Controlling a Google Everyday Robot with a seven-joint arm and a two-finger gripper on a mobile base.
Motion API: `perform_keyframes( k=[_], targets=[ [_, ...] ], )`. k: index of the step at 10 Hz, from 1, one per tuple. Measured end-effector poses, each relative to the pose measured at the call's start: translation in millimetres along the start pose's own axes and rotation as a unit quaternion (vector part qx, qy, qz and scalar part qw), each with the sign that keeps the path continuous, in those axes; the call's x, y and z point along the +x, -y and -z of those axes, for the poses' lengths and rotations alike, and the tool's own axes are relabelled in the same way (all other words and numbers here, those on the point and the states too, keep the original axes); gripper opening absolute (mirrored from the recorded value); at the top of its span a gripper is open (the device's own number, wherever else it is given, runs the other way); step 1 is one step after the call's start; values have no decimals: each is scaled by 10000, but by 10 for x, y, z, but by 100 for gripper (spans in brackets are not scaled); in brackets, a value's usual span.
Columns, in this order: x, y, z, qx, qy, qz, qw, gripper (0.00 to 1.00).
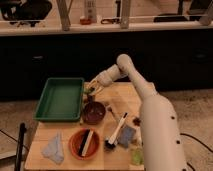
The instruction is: Place pepper in metal cup
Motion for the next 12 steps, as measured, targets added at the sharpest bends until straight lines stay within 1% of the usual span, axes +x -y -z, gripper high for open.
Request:
perform_keyframes(
  k=[3,4,5,6,8,9,11,12],
  targets=[
    [27,-6,-14,-14,31,-115,9999,0],
    [44,-6,-18,-10,52,-173,9998,5],
    [69,-14,-4,0,71,-226,9997,14],
    [98,-23,12,27,122,-278,9995,27],
    [121,-14,17,54,200,-308,9993,43],
    [124,2,10,62,243,-313,9992,55],
    [145,2,50,99,267,-324,9991,74],
    [155,1,63,109,277,-327,9990,79]
  ],
)
